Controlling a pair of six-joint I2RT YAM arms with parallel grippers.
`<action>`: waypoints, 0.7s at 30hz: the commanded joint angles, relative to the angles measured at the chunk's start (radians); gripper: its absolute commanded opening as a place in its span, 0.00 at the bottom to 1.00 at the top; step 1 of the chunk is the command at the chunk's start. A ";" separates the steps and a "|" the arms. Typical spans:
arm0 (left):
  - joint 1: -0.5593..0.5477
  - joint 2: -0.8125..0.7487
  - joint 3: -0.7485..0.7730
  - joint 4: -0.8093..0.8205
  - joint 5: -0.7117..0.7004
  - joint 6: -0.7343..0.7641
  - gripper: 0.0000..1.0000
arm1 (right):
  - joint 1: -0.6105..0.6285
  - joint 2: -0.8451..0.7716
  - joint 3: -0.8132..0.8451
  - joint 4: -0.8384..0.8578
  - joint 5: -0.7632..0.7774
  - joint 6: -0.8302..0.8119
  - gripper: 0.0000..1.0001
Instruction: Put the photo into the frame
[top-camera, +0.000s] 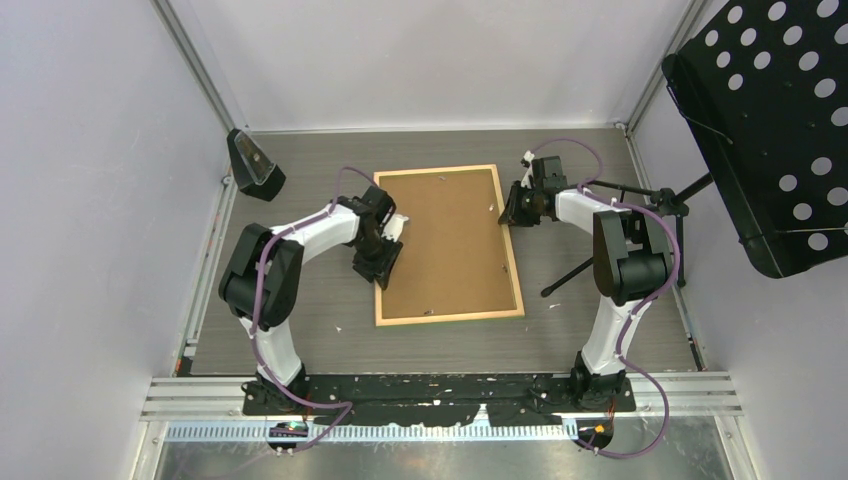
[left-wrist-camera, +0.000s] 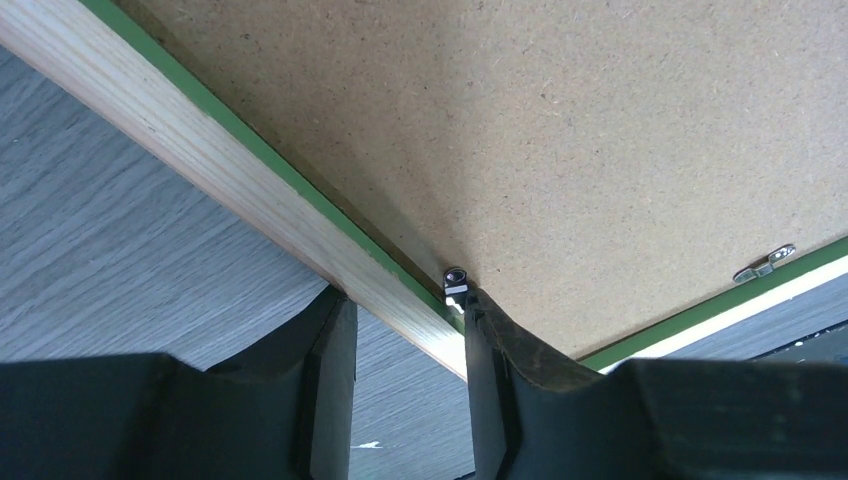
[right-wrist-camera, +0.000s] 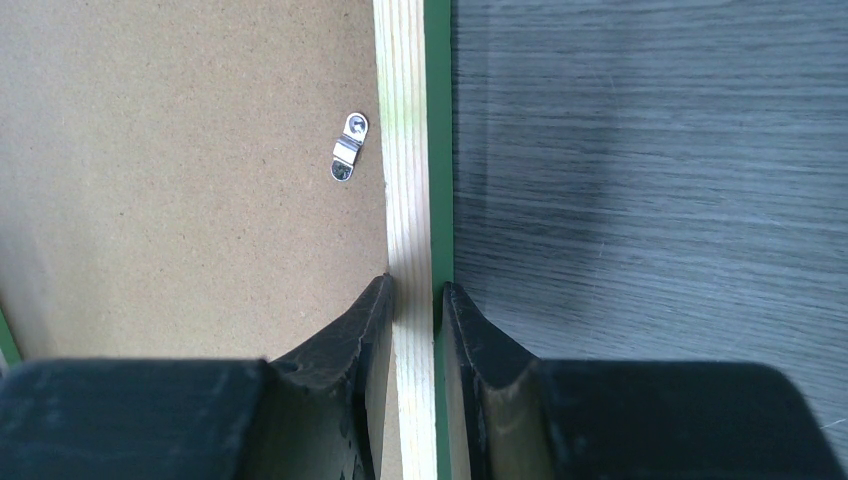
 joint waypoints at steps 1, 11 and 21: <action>0.003 -0.011 -0.014 0.045 -0.059 0.040 0.34 | -0.005 -0.021 0.056 0.051 -0.041 0.012 0.06; -0.002 -0.020 0.002 0.040 -0.032 0.089 0.04 | -0.005 -0.022 0.081 0.025 -0.018 -0.027 0.06; -0.028 -0.015 0.039 -0.008 -0.062 0.152 0.00 | -0.003 -0.004 0.105 -0.004 0.001 -0.065 0.05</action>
